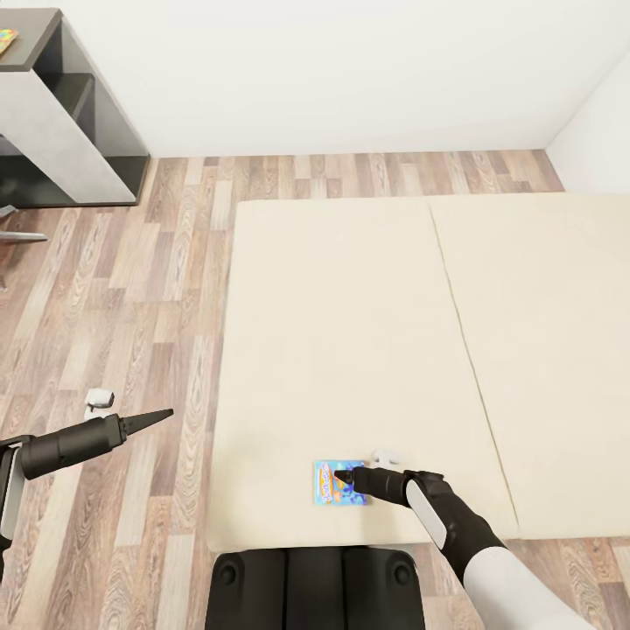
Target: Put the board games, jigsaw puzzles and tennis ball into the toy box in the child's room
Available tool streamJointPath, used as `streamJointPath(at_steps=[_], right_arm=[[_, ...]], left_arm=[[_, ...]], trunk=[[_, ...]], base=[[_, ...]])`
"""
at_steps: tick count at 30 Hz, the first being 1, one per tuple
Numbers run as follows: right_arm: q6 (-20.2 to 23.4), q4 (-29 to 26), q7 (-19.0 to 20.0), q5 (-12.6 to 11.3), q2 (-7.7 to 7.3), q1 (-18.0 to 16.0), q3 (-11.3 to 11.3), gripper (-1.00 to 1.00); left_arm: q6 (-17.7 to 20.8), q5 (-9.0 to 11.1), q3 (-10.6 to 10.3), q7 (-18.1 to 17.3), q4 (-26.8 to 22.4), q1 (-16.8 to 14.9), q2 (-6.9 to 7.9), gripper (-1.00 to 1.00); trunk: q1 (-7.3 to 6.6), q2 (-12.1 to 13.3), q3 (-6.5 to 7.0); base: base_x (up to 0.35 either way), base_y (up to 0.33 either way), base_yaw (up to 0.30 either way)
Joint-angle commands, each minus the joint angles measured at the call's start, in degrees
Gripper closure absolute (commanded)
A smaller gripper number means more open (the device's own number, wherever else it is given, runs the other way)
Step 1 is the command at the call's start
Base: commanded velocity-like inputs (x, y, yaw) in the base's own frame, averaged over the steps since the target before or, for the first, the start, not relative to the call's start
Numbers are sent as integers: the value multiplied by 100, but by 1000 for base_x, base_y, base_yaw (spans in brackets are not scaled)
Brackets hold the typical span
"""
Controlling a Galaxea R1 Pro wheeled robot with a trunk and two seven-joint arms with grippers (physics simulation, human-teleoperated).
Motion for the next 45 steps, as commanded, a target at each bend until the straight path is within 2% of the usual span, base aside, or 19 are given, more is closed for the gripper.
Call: streamJointPath(at_steps=[1,45], right_arm=[[28,-5,1,-16,-1,-2,3,-100],[28,-7,1,-16,-1,-2,4,-100]], left_arm=[[60,-13,3,-29,-1,-2,1,-100],[60,-13,11,-29,9,-2,1,-100]], trunk=[[3,-9,-6],[3,-9,-6]], base=[[0,32,0],[0,64,0]])
